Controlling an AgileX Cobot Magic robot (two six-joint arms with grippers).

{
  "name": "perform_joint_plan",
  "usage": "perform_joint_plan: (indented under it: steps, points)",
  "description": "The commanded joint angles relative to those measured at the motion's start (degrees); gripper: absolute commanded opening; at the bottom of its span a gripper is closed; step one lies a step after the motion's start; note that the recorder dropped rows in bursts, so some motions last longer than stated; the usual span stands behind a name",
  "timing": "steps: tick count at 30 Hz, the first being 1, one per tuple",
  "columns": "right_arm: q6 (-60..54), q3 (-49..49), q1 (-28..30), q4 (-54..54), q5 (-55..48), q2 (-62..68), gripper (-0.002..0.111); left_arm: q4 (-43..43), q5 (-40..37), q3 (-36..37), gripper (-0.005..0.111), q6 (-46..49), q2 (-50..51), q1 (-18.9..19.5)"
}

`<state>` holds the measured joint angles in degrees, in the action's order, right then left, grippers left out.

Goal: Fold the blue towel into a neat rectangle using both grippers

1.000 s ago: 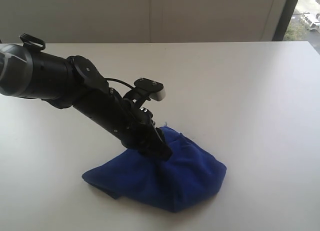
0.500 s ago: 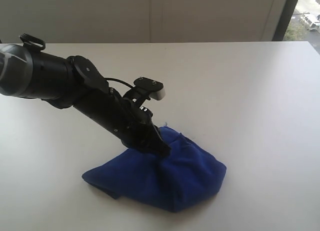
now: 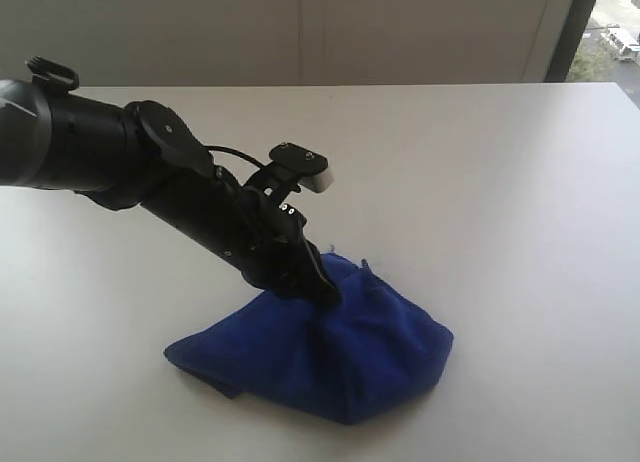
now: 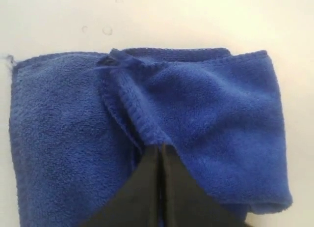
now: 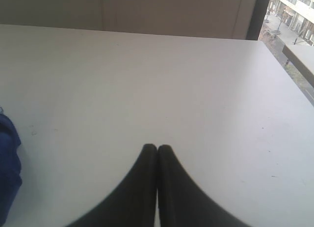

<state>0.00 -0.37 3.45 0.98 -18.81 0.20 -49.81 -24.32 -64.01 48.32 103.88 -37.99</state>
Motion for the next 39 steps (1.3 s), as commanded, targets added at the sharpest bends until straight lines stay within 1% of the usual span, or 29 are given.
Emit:
perform_joint_plan:
  steps: [1,7,13,19,20,23,25,26,27,29,31,32,35,39]
  points:
    - [0.0,0.4,-0.1,0.3,0.5,-0.2,0.000,-1.0,-1.8,-0.1,0.000,1.7,-3.1,-0.1]
    - [0.0,0.4,-0.1,0.3,0.5,-0.2,0.000,0.1,-1.7,-1.2,0.000,4.3,-9.3,0.0]
    - [0.0,0.4,-0.1,0.3,0.5,-0.2,0.000,3.8,1.4,-6.8,0.000,4.3,-17.3,0.0]
    - [0.0,0.4,-0.1,0.3,0.5,-0.2,0.000,11.9,3.7,-13.5,0.000,4.3,-24.4,0.0]
    - [0.0,0.4,-0.1,0.3,0.5,-0.2,0.000,14.9,5.3,-15.5,0.000,4.3,-26.6,0.0]
    - [0.0,0.4,-0.1,0.3,0.5,-0.2,0.000,17.1,6.5,-18.0,0.000,4.3,-29.8,0.0]
    - [0.0,0.4,-0.1,0.3,0.5,-0.2,0.000,19.2,3.0,-18.5,0.000,4.2,-31.0,0.1]
    - [0.0,0.4,-0.1,0.3,0.5,-0.2,0.000,22.1,-2.2,-18.5,0.000,2.7,-31.2,0.1]
    - [0.0,0.4,-0.1,0.3,0.5,-0.2,0.000,24.6,-5.2,-18.5,0.000,0.5,-31.2,0.1]
    - [0.0,0.4,-0.1,0.3,0.5,-0.2,0.000,35.1,-17.3,-18.5,0.000,-8.5,-30.8,0.1]
    - [0.0,0.4,-0.1,0.3,0.5,-0.2,0.000,42.4,-25.5,-18.5,0.000,-13.2,-30.6,0.1]
    - [0.0,0.4,-0.1,0.3,0.5,-0.2,0.000,44.8,-28.4,-18.5,0.000,-14.4,-30.5,0.1]
    - [0.0,0.4,-0.1,0.3,0.5,-0.2,0.000,48.3,-36.4,-18.5,0.000,-15.4,-30.5,0.1]
    - [0.0,0.4,-0.1,0.3,0.5,-0.2,0.000,51.6,-42.6,-18.5,0.000,-17.0,-30.5,0.1]
